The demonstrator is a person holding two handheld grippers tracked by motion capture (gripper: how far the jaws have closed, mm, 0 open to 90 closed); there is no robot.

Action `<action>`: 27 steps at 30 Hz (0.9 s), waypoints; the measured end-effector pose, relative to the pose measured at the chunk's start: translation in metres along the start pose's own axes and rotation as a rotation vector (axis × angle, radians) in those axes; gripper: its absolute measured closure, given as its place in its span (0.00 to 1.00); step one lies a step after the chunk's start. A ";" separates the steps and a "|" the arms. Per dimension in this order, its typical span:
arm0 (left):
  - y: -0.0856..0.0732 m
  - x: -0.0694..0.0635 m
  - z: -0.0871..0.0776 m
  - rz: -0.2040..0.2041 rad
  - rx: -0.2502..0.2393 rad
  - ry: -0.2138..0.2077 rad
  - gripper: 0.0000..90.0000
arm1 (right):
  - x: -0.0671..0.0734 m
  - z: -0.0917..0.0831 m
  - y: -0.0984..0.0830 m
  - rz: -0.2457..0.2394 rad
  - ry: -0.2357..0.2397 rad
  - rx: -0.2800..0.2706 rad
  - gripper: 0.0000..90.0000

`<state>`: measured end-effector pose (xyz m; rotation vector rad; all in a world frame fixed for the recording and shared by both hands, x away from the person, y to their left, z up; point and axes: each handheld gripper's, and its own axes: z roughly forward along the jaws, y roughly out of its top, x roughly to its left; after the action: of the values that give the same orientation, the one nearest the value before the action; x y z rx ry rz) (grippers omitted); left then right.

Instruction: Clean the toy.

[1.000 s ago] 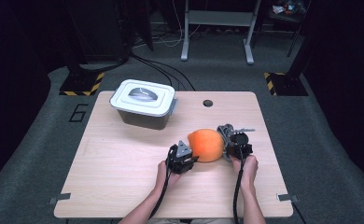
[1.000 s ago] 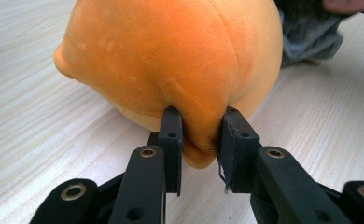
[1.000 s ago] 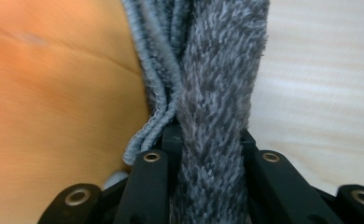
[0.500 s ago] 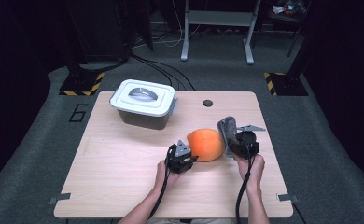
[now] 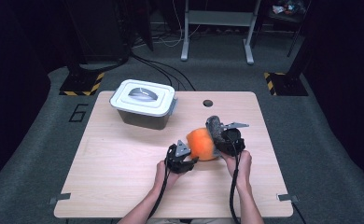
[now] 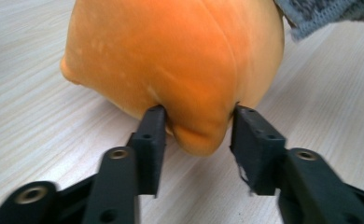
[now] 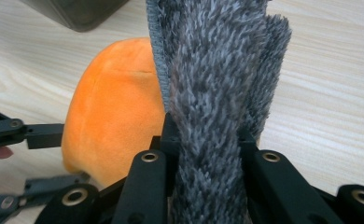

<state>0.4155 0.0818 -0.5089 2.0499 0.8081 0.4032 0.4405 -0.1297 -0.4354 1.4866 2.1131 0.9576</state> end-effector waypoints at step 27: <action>0.004 -0.009 0.008 0.069 -0.002 0.150 0.46 | -0.004 0.007 0.002 0.008 -0.014 -0.004 0.82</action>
<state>0.4152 0.0686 -0.5098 2.0679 0.8271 0.6020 0.4477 -0.1307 -0.4394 1.4964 2.0962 0.9512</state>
